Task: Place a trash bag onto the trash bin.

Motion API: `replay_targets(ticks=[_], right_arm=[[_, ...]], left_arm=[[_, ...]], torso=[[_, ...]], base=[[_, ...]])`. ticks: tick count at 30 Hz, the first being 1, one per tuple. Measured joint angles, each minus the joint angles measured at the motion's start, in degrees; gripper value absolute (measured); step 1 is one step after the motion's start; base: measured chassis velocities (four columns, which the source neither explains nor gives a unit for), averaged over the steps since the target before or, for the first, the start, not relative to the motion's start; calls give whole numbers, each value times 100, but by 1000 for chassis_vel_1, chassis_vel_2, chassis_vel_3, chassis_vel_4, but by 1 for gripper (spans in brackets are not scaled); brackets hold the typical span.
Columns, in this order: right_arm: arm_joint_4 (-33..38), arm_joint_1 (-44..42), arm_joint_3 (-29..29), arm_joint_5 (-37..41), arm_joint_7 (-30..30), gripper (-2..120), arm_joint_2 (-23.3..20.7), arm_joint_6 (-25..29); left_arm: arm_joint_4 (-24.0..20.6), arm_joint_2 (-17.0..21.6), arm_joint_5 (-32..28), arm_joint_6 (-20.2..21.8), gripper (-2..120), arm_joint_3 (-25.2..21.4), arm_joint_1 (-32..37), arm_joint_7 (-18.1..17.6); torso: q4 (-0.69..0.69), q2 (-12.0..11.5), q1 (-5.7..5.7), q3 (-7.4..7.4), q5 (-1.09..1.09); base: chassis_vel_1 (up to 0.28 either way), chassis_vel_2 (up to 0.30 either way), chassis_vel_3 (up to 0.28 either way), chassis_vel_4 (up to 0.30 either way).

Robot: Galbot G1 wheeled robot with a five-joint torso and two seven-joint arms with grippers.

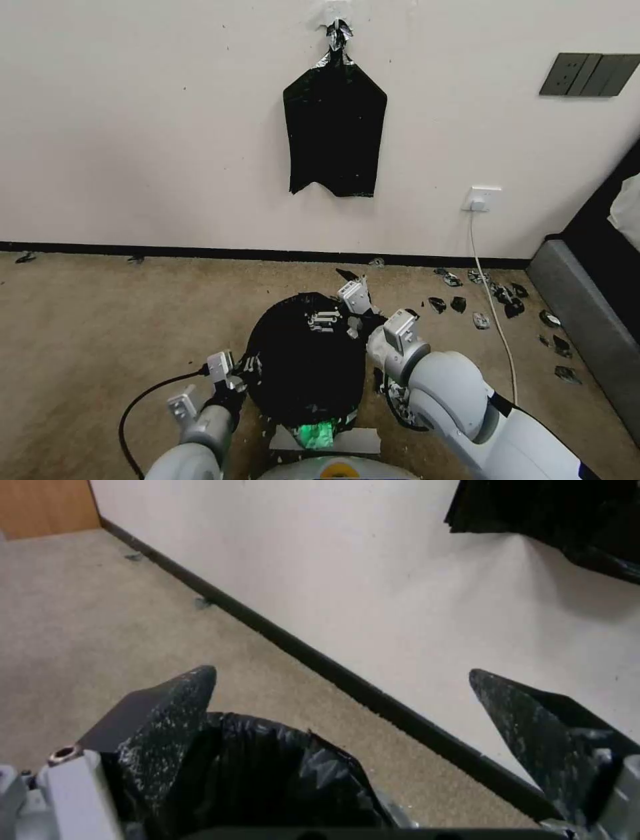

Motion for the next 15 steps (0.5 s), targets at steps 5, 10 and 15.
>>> replay_targets(ticks=[5, 10, 15], right_arm=[[-9, -2, -9, -9, 1, 100, 21, 0], [-9, -10, -9, -15, 10, 100, 30, -5], [-16, 34, 19, -14, 22, 100, 20, -11]], left_arm=[[-71, 25, 59, 7, 54, 9, 5, 45], [-134, 32, 135, 7, 69, 13, 13, 72], [-193, 60, 228, 5, 86, 9, 37, 124]], torso=[[0, 0, 0, 0, -2], [0, 0, 0, 0, 0], [0, 0, 0, 0, 0]], base=[[0, 0, 0, 0], [0, 0, 0, 0], [0, 0, 0, 0]])
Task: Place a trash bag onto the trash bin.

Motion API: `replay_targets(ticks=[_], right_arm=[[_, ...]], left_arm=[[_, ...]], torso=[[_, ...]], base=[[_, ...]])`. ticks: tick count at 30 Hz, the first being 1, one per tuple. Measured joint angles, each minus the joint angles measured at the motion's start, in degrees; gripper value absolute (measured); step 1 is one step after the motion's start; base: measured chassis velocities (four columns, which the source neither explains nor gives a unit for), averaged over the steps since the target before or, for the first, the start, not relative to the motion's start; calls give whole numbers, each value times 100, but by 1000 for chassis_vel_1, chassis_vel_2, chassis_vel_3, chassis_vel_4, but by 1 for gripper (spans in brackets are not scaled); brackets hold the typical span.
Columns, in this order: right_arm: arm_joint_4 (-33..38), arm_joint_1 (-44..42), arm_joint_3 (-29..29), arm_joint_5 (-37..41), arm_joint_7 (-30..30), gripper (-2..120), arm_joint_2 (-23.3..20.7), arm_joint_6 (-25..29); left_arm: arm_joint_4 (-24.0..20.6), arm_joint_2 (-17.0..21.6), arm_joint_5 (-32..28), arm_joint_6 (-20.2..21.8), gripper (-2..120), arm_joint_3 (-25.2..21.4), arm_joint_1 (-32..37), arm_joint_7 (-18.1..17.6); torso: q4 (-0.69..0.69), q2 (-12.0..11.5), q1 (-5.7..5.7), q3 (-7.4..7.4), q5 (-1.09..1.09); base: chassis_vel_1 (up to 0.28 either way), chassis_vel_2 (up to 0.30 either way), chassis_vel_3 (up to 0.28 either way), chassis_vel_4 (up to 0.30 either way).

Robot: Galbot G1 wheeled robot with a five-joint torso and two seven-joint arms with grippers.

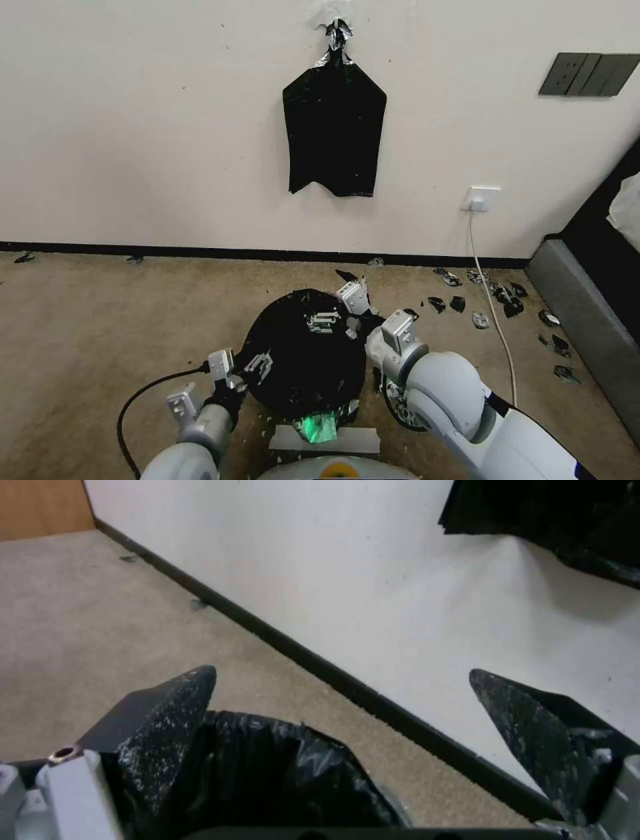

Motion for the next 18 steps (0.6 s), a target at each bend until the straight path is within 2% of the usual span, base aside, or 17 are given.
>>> replay_targets(ticks=[2, 4, 6, 8, 9, 10, 11, 12, 13, 14, 15, 16, 17, 18], right_arm=[[1, 25, 0, 3, 4, 100, -27, -10], [1, 26, 0, 3, 6, 100, -28, -11], [11, 10, 40, 5, 96, 100, 12, -11], [15, -3, 50, 4, 162, 100, 30, -9], [45, -88, 127, -48, 407, 100, 97, -5], [45, -88, 127, -48, 407, 100, 97, -5], [79, -232, 304, -150, 639, 100, 182, 14], [86, -285, 367, -180, 710, 100, 212, 30], [128, -557, 684, -284, 966, 100, 363, 182], [128, -557, 684, -284, 966, 100, 363, 182], [162, -810, 1009, -404, 1095, 100, 505, 369], [175, -950, 1169, -488, 1124, 100, 575, 485], [190, -1324, 1525, -683, 1151, 100, 747, 804], [190, -1324, 1525, -683, 1151, 100, 747, 804]], left_arm=[[-62, 19, 81, -7, 97, -15, 22, 37], [-67, 20, 93, -11, 98, -17, 24, 42], [-146, 49, 547, -196, 99, -62, 61, 195], [-155, 58, 653, -261, 100, -73, 68, 225], [-176, 87, 956, -525, 100, -124, 85, 343], [-176, 87, 956, -525, 100, -124, 85, 343], [-161, 96, 1248, -946, 100, -233, 75, 526], [-140, 95, 1322, -1096, 100, -275, 60, 590], [4, 90, 1522, -1785, 100, -474, -52, 872], [4, 90, 1522, -1785, 100, -474, -52, 872], [97, 90, 1579, -2243, 100, -640, -145, 1047], [123, 93, 1588, -2396, 100, -704, -182, 1109], [169, 97, 1540, -2770, 100, -910, -247, 1261], [169, 97, 1540, -2770, 100, -910, -247, 1261]], torso=[[0, 0, 0, 0, 0], [0, 0, 0, 0, 0], [0, 0, 0, 0, 0], [0, 0, 1, 0, 0], [1, 0, 0, 0, 1], [1, 0, 0, 0, 1], [1, 0, 0, 0, 0], [1, 0, 0, 0, 0], [1, 0, 0, 0, 1], [1, 0, 0, 0, 1], [0, 0, 0, 0, -1], [0, 0, 0, 0, -1], [0, 0, 0, 0, 1], [0, 0, 0, 0, 1]], base=[[0, 0, 0, 0], [0, 0, 0, 0], [0, 0, 0, 0], [0, 0, 0, 0], [0, 0, 0, 0], [0, 0, 0, 0], [0, 0, 0, 0], [0, 0, 0, 0], [0, 0, 0, 0], [0, 0, 0, 0], [0, 0, 0, 0], [0, 0, 0, 0], [0, 0, 0, 0], [0, 0, 0, 0]])
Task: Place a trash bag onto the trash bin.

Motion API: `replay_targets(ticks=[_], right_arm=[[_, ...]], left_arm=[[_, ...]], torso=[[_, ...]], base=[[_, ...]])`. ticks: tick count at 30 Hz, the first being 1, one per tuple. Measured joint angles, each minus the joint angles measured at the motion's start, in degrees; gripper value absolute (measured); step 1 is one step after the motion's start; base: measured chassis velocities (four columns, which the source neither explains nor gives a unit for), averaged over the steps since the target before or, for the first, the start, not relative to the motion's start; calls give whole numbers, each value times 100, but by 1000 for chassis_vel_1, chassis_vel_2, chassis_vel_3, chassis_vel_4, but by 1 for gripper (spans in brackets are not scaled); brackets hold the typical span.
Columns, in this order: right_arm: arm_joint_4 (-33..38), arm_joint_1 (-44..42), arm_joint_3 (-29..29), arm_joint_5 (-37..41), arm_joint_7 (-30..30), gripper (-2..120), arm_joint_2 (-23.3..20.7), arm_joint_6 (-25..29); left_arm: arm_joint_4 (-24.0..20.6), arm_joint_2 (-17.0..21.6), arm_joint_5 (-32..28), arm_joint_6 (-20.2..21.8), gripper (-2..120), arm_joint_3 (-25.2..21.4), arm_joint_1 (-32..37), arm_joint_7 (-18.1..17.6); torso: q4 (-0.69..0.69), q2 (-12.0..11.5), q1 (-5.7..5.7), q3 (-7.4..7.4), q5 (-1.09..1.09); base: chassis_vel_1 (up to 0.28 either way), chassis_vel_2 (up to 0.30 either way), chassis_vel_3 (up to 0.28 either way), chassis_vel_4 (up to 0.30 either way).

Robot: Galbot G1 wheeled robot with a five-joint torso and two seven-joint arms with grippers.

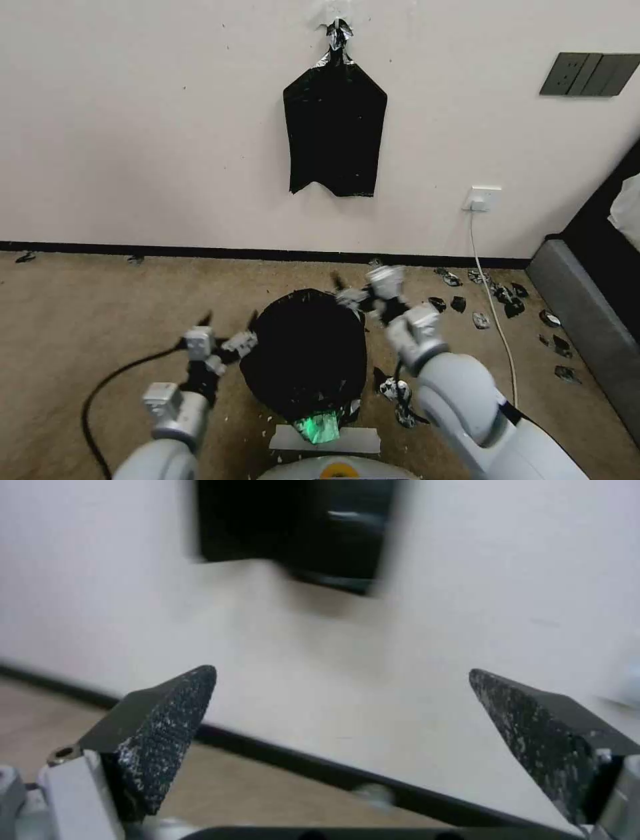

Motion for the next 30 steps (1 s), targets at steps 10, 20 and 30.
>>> replay_targets(ticks=[10, 20, 30], right_arm=[[-502, -1583, 1243, -516, -258, 100, 745, 1713], [-659, -1624, 1449, -653, -466, 100, 897, 1977], [-660, -1607, 1436, -647, -470, 100, 889, 1964]], left_arm=[[326, -265, -202, -1216, 100, -256, 123, 250], [402, -297, -328, -1248, 100, -254, 51, 204], [402, -291, -334, -1214, 100, -251, 49, 193]], torso=[[0, 0, 0, 0, 0], [0, 0, 0, 0, 0], [0, 0, 0, 0, -1]], base=[[0, 0, 0, 0], [0, 0, 0, 0], [0, 0, 0, 0]])
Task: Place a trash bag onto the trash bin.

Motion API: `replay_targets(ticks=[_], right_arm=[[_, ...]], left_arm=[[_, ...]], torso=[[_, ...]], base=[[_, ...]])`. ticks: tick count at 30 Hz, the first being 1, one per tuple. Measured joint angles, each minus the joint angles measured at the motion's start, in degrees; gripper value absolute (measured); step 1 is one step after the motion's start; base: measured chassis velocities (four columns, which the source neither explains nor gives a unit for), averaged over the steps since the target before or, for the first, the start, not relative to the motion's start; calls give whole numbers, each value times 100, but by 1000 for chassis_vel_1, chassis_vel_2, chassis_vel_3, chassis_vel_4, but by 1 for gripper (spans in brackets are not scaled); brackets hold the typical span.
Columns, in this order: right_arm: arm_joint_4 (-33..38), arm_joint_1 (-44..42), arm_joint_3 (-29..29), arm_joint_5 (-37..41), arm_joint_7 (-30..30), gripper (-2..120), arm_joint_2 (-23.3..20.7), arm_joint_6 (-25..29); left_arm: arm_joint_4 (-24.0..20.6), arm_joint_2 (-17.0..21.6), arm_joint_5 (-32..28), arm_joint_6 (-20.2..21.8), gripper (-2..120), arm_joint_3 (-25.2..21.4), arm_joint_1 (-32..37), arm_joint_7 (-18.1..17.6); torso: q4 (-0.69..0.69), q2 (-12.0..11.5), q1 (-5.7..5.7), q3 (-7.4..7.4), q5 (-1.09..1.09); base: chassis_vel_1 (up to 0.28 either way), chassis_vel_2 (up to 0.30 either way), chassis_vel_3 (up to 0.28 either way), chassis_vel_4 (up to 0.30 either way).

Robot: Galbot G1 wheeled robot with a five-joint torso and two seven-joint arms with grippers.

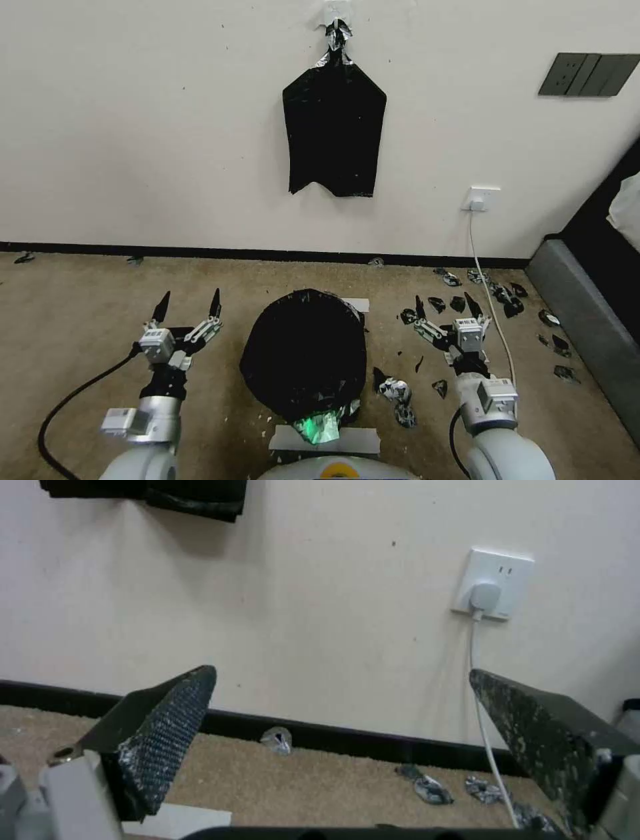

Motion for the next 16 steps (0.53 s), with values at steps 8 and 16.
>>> replay_targets(ticks=[8, 16], right_arm=[[2, 7, -11, 6, 0, 100, -5, -18], [3, 10, -16, 9, 0, 100, -9, -26]], left_arm=[[0, 3, -1, 12, 100, 4, 1, -4], [-1, 4, -1, 19, 100, 7, 1, -8]], torso=[[0, 0, 0, 0, 0], [0, 0, 0, 0, 0]], base=[[0, 0, 0, 0], [0, 0, 0, 0]])
